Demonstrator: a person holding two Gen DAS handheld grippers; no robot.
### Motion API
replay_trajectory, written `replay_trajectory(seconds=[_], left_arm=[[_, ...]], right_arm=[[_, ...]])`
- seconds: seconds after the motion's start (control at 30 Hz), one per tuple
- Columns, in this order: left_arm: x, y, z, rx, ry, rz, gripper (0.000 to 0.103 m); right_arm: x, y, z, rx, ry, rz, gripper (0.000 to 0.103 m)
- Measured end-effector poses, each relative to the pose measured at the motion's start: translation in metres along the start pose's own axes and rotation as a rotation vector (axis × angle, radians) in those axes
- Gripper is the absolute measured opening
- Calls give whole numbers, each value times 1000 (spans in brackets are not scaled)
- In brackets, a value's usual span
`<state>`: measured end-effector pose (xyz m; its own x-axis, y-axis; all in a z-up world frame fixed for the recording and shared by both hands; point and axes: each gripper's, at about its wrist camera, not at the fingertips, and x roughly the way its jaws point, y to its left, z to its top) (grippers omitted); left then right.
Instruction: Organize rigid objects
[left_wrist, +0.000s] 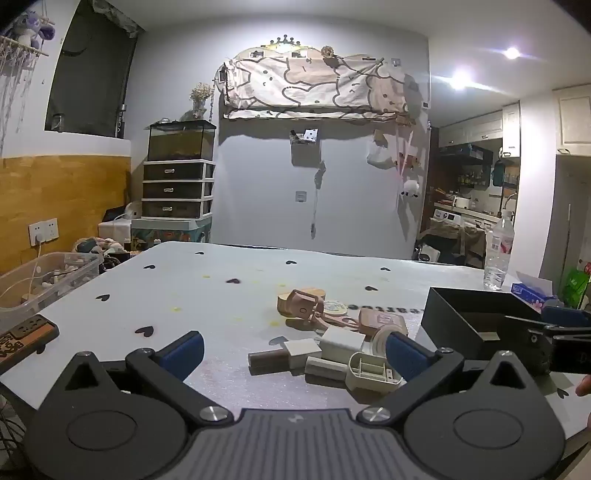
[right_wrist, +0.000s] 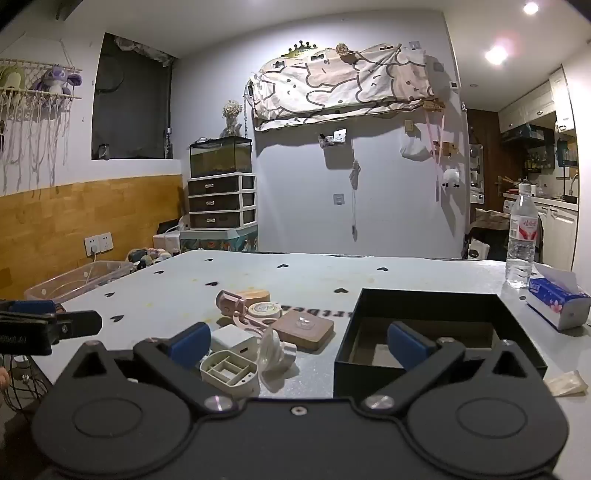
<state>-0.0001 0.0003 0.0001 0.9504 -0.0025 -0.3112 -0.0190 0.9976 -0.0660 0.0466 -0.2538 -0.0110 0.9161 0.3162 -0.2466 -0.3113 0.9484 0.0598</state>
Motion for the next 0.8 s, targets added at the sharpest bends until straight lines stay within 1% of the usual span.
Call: replay_trajectory(seconds=[0.8], left_arm=[[0, 0, 0, 15, -2, 6, 103]], right_arm=[[0, 0, 0, 6, 5, 0, 103]])
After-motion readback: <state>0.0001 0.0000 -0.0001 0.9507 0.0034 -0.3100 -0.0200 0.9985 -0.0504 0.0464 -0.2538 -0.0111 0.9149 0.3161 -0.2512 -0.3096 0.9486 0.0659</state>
